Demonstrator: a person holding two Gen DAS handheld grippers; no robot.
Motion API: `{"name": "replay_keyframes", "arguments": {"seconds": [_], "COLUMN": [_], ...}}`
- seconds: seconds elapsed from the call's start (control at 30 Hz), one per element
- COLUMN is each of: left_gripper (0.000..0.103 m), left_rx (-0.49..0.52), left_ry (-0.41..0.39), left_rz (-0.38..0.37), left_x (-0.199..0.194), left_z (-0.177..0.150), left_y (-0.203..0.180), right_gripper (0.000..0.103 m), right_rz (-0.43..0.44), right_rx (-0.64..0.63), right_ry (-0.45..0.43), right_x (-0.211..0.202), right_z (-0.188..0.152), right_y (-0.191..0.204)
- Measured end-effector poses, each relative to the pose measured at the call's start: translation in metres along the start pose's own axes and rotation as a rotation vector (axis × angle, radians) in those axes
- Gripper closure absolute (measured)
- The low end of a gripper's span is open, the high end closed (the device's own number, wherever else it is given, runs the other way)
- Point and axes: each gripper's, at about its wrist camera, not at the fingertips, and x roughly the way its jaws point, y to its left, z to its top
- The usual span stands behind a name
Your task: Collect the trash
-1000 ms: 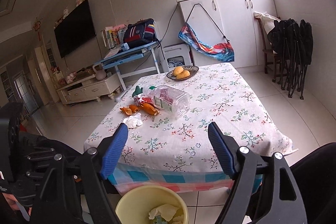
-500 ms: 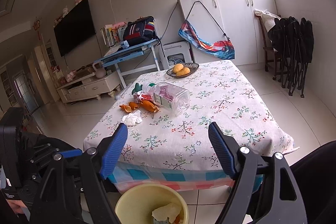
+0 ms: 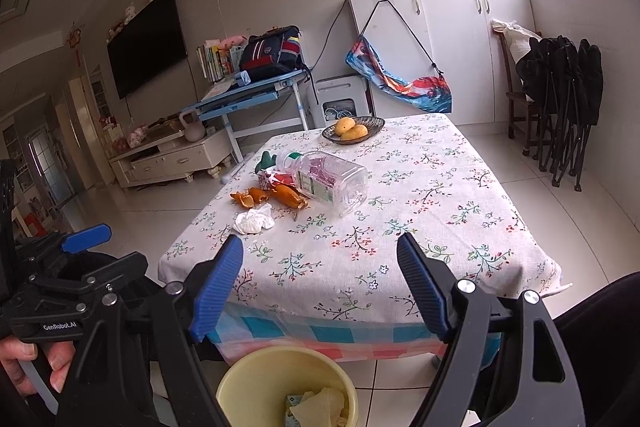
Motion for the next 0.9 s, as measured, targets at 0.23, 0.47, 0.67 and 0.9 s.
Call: {"name": "replay_keyframes", "arguments": {"seconds": [0.23, 0.47, 0.67, 0.9], "left_gripper": [0.014, 0.013, 0.013, 0.012], "left_rx": [-0.003, -0.015, -0.027, -0.032], "left_ry": [-0.016, -0.024, -0.027, -0.029], "left_rz": [0.009, 0.017, 0.022, 0.028], "left_x": [-0.004, -0.007, -0.008, -0.007], "left_z": [0.002, 0.004, 0.005, 0.005], "left_y": [0.0, 0.001, 0.004, 0.005], "right_gripper": [0.027, 0.027, 0.027, 0.027], "right_rz": [0.009, 0.013, 0.018, 0.023], "right_rx": [-0.02, -0.029, -0.038, -0.049], "right_ry": [0.002, 0.008, 0.014, 0.016], "right_x": [0.001, 0.0, 0.001, 0.001], "right_z": [-0.001, -0.002, -0.003, -0.004], "right_y": [0.004, 0.007, 0.009, 0.012]}}
